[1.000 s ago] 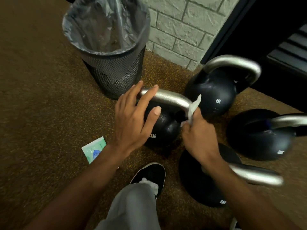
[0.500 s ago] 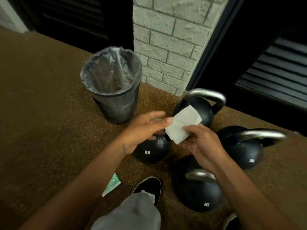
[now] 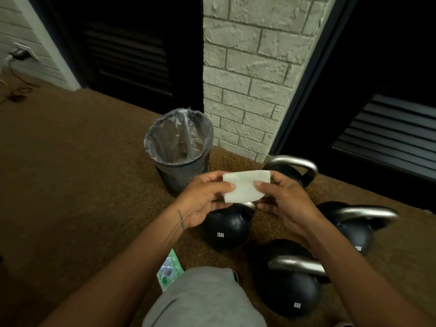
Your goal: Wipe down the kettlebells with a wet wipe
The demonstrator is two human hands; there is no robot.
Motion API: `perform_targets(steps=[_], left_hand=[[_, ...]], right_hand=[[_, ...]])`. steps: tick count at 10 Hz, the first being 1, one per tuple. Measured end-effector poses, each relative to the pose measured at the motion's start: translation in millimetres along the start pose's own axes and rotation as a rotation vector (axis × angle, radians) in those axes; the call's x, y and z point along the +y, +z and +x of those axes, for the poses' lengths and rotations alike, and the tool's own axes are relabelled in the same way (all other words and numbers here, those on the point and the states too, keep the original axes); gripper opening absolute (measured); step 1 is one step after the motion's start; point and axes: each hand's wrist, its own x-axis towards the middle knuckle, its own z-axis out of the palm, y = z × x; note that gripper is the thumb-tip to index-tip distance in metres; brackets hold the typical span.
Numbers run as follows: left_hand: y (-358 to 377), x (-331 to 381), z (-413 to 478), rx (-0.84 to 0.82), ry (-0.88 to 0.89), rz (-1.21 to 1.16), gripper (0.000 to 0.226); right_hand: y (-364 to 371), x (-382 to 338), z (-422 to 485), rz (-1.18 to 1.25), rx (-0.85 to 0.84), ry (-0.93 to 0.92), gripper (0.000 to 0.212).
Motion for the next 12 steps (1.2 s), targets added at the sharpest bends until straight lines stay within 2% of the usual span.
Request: perform_targets(steps=[2,3,4,5,6,7,8,9,10,11,12], left_hand=[[-10,3,-13,-0.041,0.046,0.032,0.019],[-17,13,-20,-0.084,0.005,0.089,0.014],[-25,28,-22,-0.100,-0.006,0.049,0.018],[-32,46,-19,-0.062,0.047,0.016,0.025],[-45,65,-1,0.145,0.164,0.085,0.022],[-74,81,33,0.361,0.274,0.257,0.025],[-110,92,76,0.509,0.300,0.430,0.025],[-148,95,121,0.588,0.233,0.649,0.021],[-182,97,154,0.567,0.091,1.163,0.053],[-200,100,168,0.589,0.034,1.290,0.042],[-200,97,177,0.576,0.105,1.210,0.017]], right_hand=[[-8,-11,-2,0.134,-0.128,0.058,0.018],[-8,-20,-3,0.015,-0.187,0.045,0.020],[-6,-31,4,-0.015,-0.268,0.074,0.020],[5,-48,22,0.023,-0.317,0.078,0.027],[32,-61,60,-0.095,-0.254,0.001,0.017],[70,-70,115,-0.208,-0.153,-0.049,0.009],[110,-70,173,-0.328,-0.143,-0.049,0.009],[141,-57,222,-0.439,-0.126,-0.010,0.013],[154,-45,256,-0.696,-0.102,-0.029,0.013],[149,-45,273,-0.832,-0.062,-0.086,0.019],[140,-45,277,-0.692,-0.082,-0.099,0.015]])
